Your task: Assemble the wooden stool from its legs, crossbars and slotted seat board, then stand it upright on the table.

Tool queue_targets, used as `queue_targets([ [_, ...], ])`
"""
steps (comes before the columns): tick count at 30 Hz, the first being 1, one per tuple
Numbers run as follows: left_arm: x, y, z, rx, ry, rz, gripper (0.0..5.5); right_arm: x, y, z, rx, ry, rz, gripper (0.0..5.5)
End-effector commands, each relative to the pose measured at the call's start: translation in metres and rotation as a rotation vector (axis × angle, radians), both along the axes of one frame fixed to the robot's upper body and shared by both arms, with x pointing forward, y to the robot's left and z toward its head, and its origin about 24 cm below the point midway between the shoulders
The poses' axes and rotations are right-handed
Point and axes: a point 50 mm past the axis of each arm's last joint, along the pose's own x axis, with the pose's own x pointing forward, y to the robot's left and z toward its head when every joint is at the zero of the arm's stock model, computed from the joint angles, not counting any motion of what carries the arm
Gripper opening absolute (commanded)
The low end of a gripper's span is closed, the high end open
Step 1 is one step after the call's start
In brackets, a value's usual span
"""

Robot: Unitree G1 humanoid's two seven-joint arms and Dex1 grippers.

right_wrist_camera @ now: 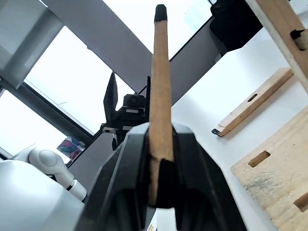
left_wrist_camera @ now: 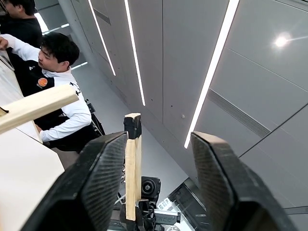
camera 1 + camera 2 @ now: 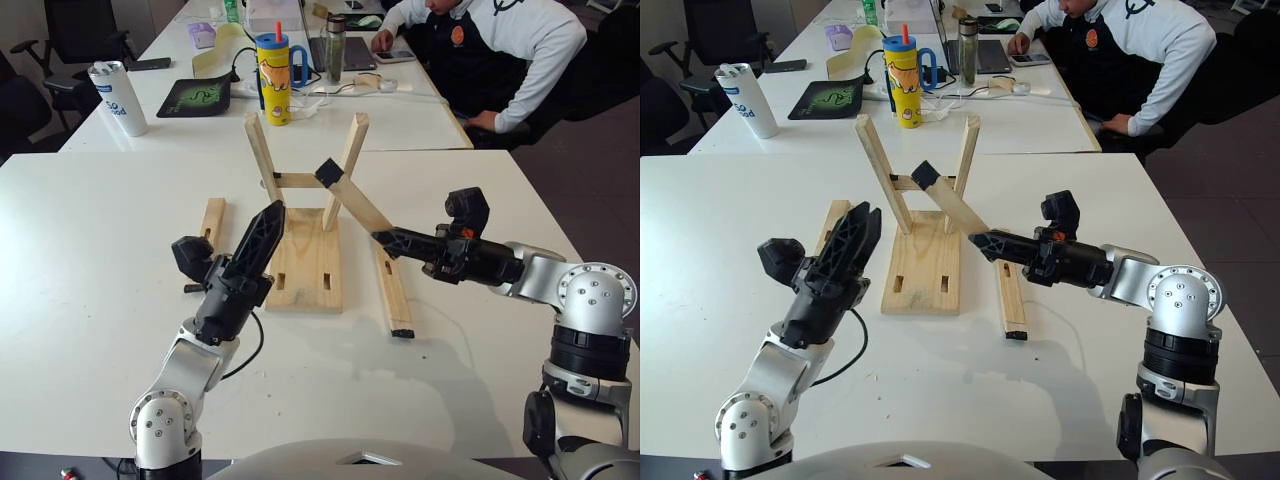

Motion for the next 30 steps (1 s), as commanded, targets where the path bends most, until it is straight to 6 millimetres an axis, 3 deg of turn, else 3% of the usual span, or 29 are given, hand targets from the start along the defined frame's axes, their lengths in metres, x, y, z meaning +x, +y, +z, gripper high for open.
queue_targets([
  [1, -0.001, -0.007, 0.004, 0.003, -0.021, -0.044, 2.39, -0.005, 0.007, 0.0, 0.015, 0.02, 0.061, 0.42],
  [23, 0.001, -0.013, 0.0, 0.05, -0.023, -0.052, 2.39, -0.019, 0.017, -0.004, -0.028, 0.01, 0.213, 0.42],
  [30, 0.0, -0.013, 0.001, 0.056, -0.035, -0.06, 1.38, -0.019, 0.015, -0.006, -0.021, 0.019, 0.205, 0.42],
])
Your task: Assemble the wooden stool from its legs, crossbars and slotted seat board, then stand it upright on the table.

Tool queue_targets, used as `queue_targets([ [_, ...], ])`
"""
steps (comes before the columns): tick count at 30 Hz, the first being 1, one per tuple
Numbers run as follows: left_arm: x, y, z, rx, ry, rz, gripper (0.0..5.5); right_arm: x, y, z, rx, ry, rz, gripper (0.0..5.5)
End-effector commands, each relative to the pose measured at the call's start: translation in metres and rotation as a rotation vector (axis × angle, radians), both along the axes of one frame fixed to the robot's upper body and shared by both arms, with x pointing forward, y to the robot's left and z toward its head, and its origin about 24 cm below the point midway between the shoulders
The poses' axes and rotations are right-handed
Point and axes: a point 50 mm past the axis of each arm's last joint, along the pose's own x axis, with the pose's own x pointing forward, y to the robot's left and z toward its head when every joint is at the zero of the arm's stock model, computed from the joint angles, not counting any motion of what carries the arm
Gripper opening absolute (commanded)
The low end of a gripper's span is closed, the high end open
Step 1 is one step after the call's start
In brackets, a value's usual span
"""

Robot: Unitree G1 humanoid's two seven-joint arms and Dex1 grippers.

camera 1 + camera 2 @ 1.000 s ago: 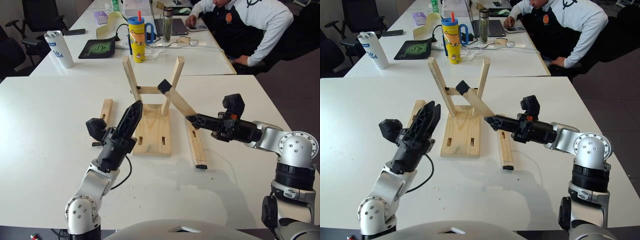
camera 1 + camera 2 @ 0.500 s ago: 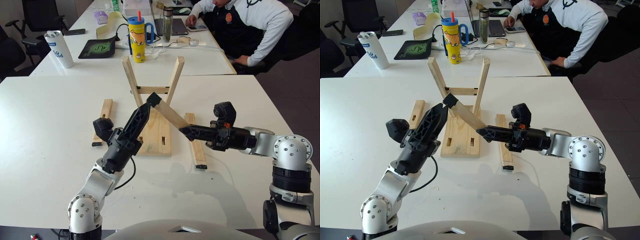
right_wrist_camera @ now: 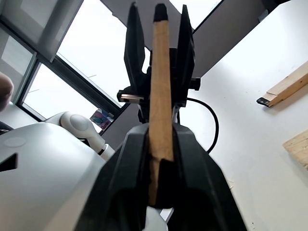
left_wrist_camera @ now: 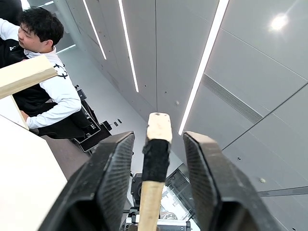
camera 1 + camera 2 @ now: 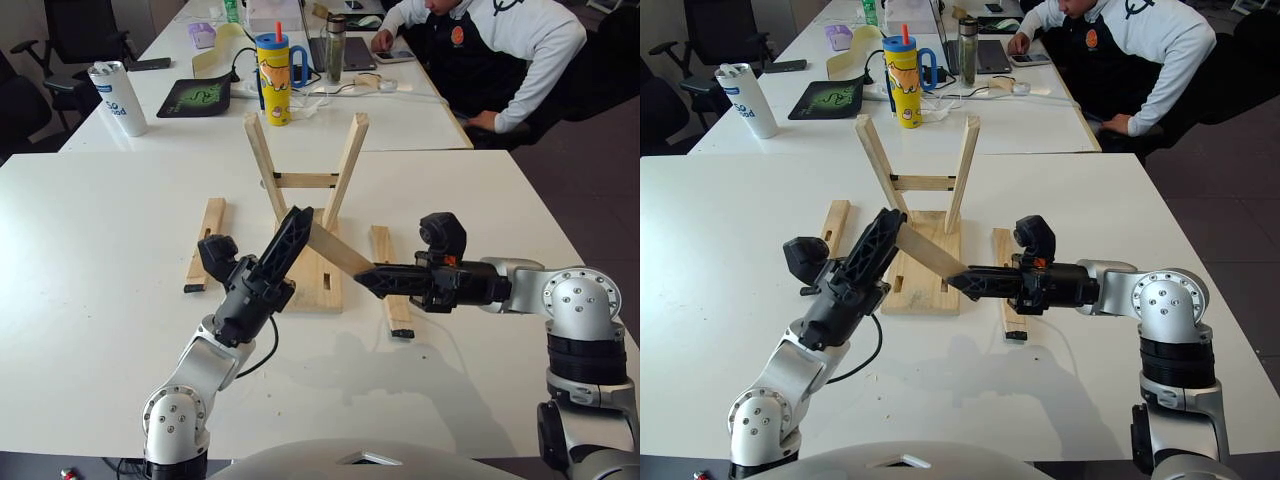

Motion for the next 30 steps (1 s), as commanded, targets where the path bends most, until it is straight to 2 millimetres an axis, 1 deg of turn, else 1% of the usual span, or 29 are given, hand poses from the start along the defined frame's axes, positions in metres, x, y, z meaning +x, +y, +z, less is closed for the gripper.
queue_targets([
  [1, 0.0, 0.0, -0.001, 0.012, -0.004, -0.004, 1.15, 0.0, -0.001, -0.002, -0.007, 0.0, -0.014, 0.42],
  [4, 0.0, 0.001, -0.002, 0.01, 0.004, -0.002, 0.69, 0.001, -0.001, -0.003, -0.006, 0.001, -0.029, 0.42],
  [6, 0.0, 0.002, -0.003, 0.011, 0.007, 0.001, 0.53, 0.001, -0.002, -0.003, -0.005, 0.003, -0.034, 0.42],
  [12, 0.004, 0.008, -0.004, 0.016, 0.024, 0.041, 0.52, 0.003, -0.002, -0.007, -0.026, 0.014, -0.068, 0.42],
  [13, 0.006, 0.009, -0.005, 0.015, 0.033, 0.053, 0.51, 0.004, -0.001, -0.008, -0.028, 0.014, -0.076, 0.8],
  [16, 0.009, 0.012, -0.009, 0.017, 0.066, 0.097, 0.45, 0.007, -0.001, -0.007, -0.018, 0.023, -0.098, 1.32],
  [18, 0.01, 0.015, -0.012, 0.021, 0.084, 0.121, 0.44, 0.011, -0.002, -0.006, -0.005, 0.027, -0.134, 1.5],
  [19, 0.011, 0.016, -0.015, 0.042, 0.1, 0.144, 0.44, 0.019, -0.004, -0.005, 0.007, 0.026, -0.206, 1.5],
  [21, 0.014, 0.023, -0.022, 0.089, 0.136, 0.21, 0.44, 0.045, -0.01, -0.01, -0.009, 0.042, -0.448, 1.5],
  [23, 0.02, 0.035, -0.025, 0.141, 0.153, 0.305, 0.44, 0.069, -0.02, -0.02, -0.124, 0.01, -0.738, 1.5],
  [24, 0.023, 0.042, -0.021, 0.155, 0.143, 0.347, 0.44, 0.076, -0.026, -0.025, -0.186, -0.014, -0.845, 1.31],
  [26, 0.033, 0.063, -0.007, 0.184, 0.1, 0.468, 0.44, 0.085, -0.04, -0.034, -0.348, -0.123, -1.053, 0.99],
  [27, 0.039, 0.076, -0.001, 0.197, 0.088, 0.536, 0.44, 0.086, -0.045, -0.037, -0.418, -0.199, -1.127, 0.89],
  [29, 0.048, 0.102, 0.004, 0.261, 0.087, 0.686, 0.44, 0.086, -0.052, -0.044, -0.529, -0.354, -1.231, 0.49],
  [30, 0.053, 0.116, 0.003, 0.308, 0.103, 0.778, 0.44, 0.082, -0.051, -0.051, -0.57, -0.402, -1.247, 0.33],
])
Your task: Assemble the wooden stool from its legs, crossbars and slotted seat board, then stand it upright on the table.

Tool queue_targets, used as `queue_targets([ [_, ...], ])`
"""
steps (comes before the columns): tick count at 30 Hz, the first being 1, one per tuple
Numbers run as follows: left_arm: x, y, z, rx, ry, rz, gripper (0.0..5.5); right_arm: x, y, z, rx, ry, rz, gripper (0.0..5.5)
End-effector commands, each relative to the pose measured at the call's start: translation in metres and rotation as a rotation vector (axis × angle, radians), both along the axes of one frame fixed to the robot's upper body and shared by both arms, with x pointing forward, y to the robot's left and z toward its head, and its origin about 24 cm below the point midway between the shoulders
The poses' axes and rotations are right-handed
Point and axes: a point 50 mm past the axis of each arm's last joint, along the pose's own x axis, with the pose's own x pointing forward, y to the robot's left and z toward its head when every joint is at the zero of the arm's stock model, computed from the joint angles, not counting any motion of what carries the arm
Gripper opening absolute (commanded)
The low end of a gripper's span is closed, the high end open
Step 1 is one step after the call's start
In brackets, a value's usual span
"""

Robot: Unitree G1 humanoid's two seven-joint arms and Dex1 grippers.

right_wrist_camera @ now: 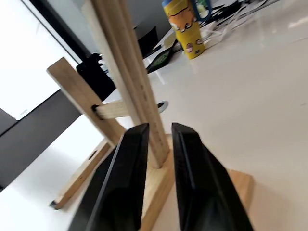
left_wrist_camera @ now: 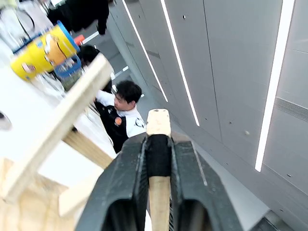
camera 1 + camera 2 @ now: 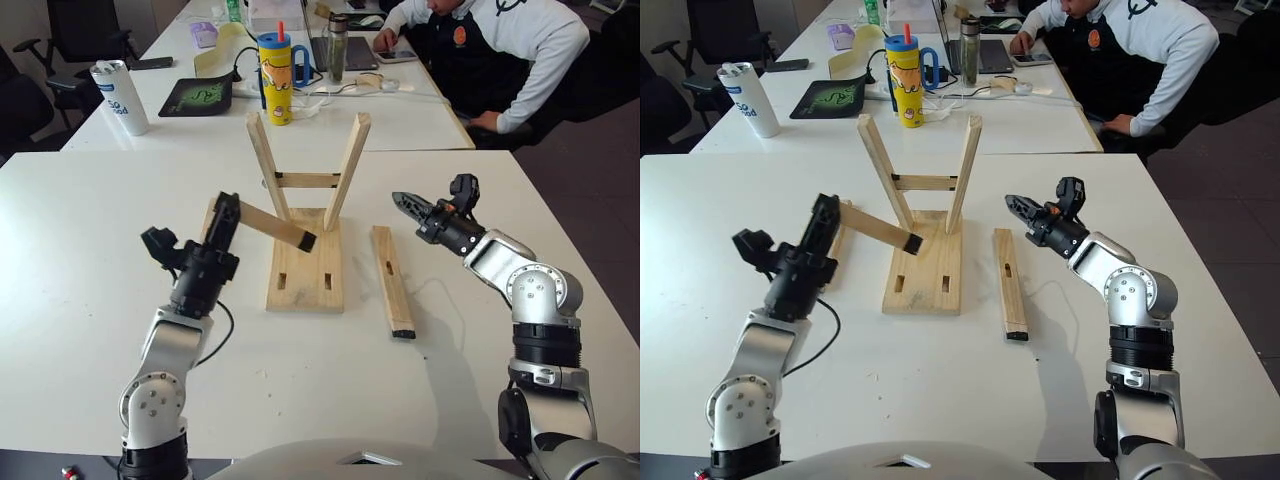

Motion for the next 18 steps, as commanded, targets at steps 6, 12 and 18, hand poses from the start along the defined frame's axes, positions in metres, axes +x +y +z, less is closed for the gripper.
queue_targets([
  [6, 0.039, 0.081, -0.017, 0.504, 0.185, 0.551, 0.44, -0.035, 0.009, -0.044, -0.423, -0.217, -0.099, 0.0],
  [12, 0.061, 0.091, -0.03, 0.61, 0.206, 0.586, 0.44, -0.051, 0.014, -0.063, -0.477, -0.225, -0.142, 0.0],
  [18, 0.087, 0.096, -0.037, 0.644, 0.211, 0.545, 0.44, -0.055, 0.019, -0.07, -0.488, -0.221, -0.145, 0.0],
])
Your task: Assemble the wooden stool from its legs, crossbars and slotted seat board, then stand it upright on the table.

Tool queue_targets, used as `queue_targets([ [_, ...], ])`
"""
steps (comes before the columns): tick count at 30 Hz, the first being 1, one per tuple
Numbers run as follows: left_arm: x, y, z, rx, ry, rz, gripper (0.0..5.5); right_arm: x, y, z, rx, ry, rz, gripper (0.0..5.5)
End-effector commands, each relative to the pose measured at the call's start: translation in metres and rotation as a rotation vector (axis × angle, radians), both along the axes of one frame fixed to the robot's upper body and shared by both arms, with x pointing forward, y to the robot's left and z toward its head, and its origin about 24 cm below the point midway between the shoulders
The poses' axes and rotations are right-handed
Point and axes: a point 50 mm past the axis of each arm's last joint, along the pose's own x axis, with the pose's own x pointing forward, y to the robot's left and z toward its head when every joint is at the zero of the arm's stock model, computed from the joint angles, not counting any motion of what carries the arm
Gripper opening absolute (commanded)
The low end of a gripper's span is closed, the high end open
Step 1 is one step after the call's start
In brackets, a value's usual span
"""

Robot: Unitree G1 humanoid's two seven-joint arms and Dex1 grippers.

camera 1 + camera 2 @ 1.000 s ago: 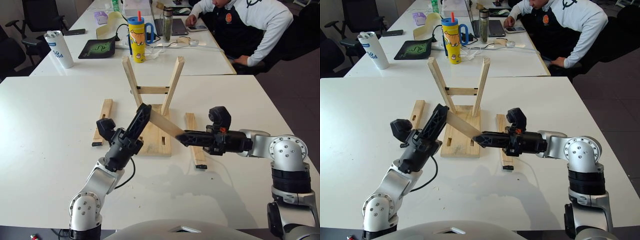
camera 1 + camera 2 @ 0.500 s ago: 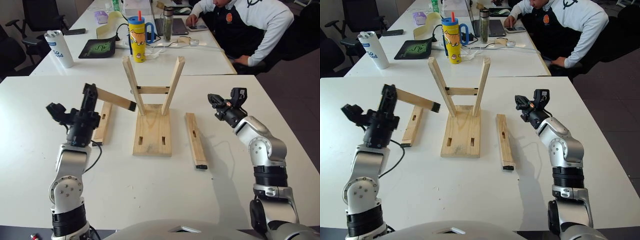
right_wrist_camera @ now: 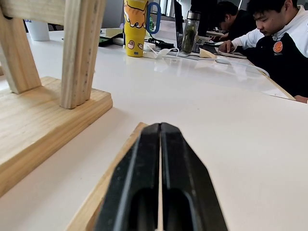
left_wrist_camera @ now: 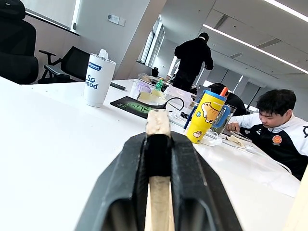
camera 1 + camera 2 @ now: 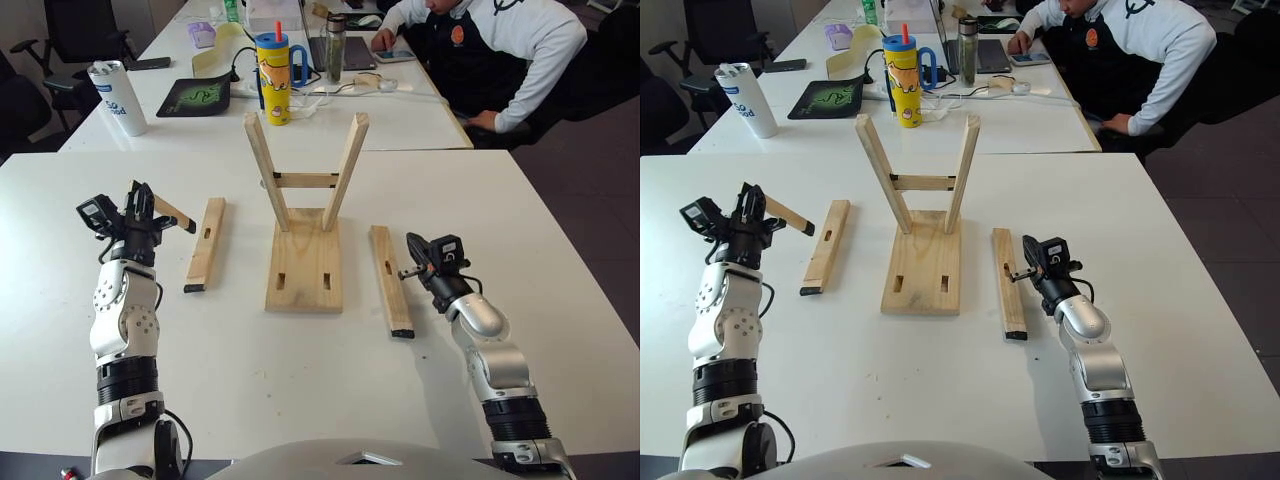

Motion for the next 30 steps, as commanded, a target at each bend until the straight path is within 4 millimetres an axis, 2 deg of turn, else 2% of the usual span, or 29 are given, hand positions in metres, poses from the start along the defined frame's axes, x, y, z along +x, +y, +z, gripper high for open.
queue_targets([
  [1, 0.015, 0.007, -0.001, 0.038, 0.019, -0.014, 0.44, -0.001, 0.002, -0.002, -0.013, -0.006, -0.008, 0.0],
  [8, 0.02, 0.002, -0.014, 0.002, 0.057, -0.031, 0.44, 0.002, 0.002, -0.002, -0.031, -0.017, -0.013, 0.0],
  [15, 0.022, -0.002, -0.01, -0.055, 0.031, -0.036, 0.44, 0.004, 0.0, -0.003, -0.029, -0.009, -0.024, 0.0],
  [30, 0.02, -0.008, -0.03, -0.02, 0.13, -0.088, 0.44, 0.004, -0.001, -0.002, -0.035, -0.005, -0.018, 0.0],
])
